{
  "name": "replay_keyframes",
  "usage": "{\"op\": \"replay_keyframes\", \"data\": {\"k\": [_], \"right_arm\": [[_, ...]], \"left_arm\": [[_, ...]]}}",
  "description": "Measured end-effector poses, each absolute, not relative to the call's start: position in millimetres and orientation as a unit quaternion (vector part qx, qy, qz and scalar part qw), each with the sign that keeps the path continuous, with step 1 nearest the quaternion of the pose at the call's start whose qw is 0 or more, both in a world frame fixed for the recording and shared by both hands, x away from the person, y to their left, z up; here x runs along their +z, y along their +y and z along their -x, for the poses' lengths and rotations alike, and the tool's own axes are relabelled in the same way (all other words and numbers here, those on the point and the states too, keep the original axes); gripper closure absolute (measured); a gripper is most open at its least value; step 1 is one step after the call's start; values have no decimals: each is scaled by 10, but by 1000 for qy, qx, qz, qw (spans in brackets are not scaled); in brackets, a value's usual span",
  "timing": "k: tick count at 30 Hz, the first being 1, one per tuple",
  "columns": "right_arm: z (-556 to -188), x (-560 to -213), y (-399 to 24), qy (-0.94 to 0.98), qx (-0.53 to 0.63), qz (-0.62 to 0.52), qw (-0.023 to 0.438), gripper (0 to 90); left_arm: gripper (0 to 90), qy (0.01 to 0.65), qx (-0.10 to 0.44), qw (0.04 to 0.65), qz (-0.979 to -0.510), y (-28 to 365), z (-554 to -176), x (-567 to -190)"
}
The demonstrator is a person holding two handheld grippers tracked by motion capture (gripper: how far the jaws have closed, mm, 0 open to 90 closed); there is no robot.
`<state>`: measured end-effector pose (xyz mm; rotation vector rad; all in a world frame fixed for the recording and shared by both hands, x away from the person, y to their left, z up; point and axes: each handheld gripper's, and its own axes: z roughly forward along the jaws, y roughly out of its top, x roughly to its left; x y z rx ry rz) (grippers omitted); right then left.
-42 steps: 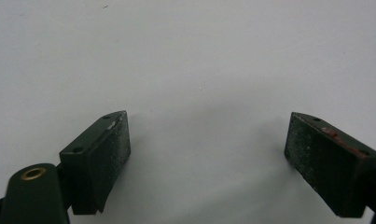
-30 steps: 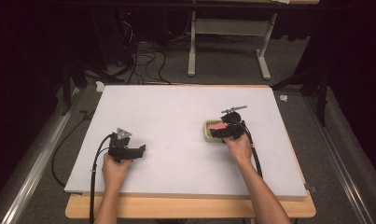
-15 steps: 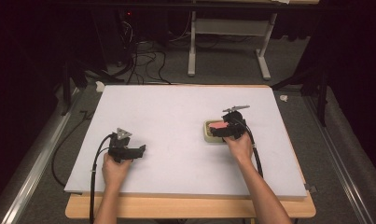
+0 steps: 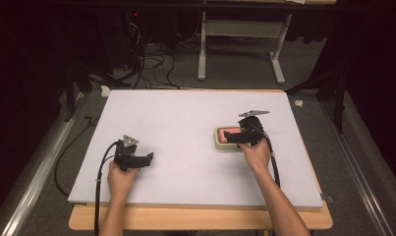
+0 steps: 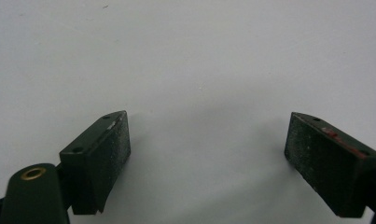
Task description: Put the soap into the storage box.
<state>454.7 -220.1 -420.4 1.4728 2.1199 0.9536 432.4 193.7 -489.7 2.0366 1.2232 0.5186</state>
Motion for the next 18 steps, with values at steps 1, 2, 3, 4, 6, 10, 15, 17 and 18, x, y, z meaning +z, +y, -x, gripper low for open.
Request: {"op": "replay_keyframes", "data": {"k": [1,2,3,4,6,10,15,17,18], "right_arm": [[-4540,-4195,-2205,754,343,-525,195,133],[-4524,-4172,-2220,752,346,-525,199,134],[-4524,-4172,-2220,752,346,-525,199,134],[-4516,-4161,-2228,751,348,-525,199,135],[-4502,-4146,-2245,749,351,-524,201,135],[-4473,-4113,-2279,745,359,-523,205,136],[-4443,-4080,-2312,743,367,-519,210,139],[-4427,-4068,-2324,742,368,-520,210,141],[-4421,-4062,-2331,741,369,-520,210,142]], "left_arm": [[147,472,200,347,-785,1936,-4324,-4897],[147,472,200,347,-785,1936,-4323,-4897],[147,472,200,347,-785,1936,-4323,-4897],[147,472,200,347,-785,1936,-4323,-4897],[147,472,200,347,-785,1936,-4323,-4897],[147,471,201,347,-785,1935,-4322,-4897],[147,471,201,347,-785,1935,-4322,-4897],[147,471,201,347,-785,1935,-4322,-4897],[147,471,201,347,-785,1936,-4323,-4897]]}}
